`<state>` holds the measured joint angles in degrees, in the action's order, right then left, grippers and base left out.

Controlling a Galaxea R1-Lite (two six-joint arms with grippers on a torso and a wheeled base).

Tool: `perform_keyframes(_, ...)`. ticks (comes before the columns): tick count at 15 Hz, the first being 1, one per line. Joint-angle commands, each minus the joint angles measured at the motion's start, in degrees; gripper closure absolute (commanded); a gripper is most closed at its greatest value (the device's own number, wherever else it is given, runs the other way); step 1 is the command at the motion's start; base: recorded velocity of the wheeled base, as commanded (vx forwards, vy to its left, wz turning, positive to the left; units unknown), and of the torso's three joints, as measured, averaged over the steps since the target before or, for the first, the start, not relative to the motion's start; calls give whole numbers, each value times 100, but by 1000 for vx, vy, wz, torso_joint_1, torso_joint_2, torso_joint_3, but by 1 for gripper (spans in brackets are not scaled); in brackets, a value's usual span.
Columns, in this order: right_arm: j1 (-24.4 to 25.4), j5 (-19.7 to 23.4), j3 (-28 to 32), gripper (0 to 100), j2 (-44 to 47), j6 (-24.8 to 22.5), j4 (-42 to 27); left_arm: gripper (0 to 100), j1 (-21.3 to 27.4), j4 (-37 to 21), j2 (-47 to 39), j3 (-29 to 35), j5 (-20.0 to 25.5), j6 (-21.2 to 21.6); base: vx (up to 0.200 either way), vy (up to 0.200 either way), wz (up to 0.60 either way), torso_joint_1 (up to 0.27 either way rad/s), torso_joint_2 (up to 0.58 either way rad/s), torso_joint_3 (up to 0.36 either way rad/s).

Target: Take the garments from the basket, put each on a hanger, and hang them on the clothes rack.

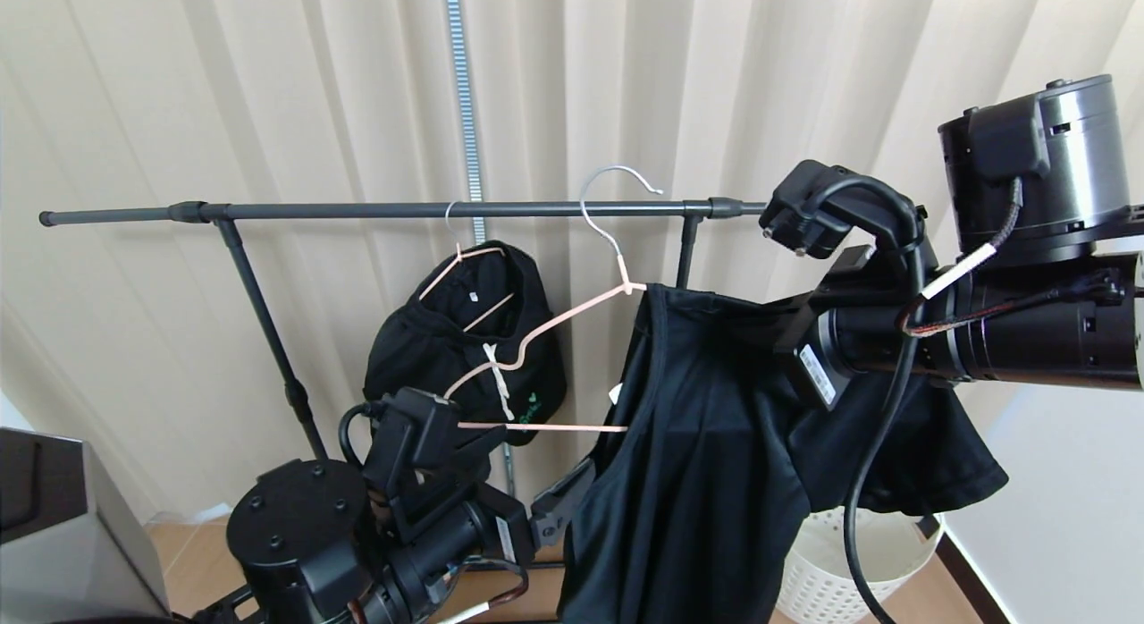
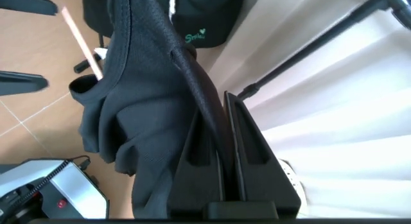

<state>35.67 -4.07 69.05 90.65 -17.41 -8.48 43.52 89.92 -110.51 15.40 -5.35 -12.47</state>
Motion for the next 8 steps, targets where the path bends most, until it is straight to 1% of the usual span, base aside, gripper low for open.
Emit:
perform_keyframes(1,-34,-6,-5,100,-3,45,-13,0,-10,8,187,42,52,-106,0,0,0,0,0,0)
perform_keyframes(2,-43,3,-58,100,5,62,-13,0,-1,8,407,51,148,-282,0,0,0,0,0,0)
perform_keyframes(4,-43,-15,-93,100,49,62,-13,0,7,8,548,95,166,-423,0,0,0,0,0,0)
perform_keyframes(6,-43,-15,-67,100,67,62,-4,0,25,8,627,34,236,-440,0,0,0,0,0,0)
perform_keyframes(7,-60,-6,-58,100,49,71,66,0,16,8,618,-116,500,-440,0,0,0,0,0,0)
perform_keyframes(8,-166,3,-93,100,23,80,312,0,-19,8,601,-230,711,-449,0,0,0,0,0,0)
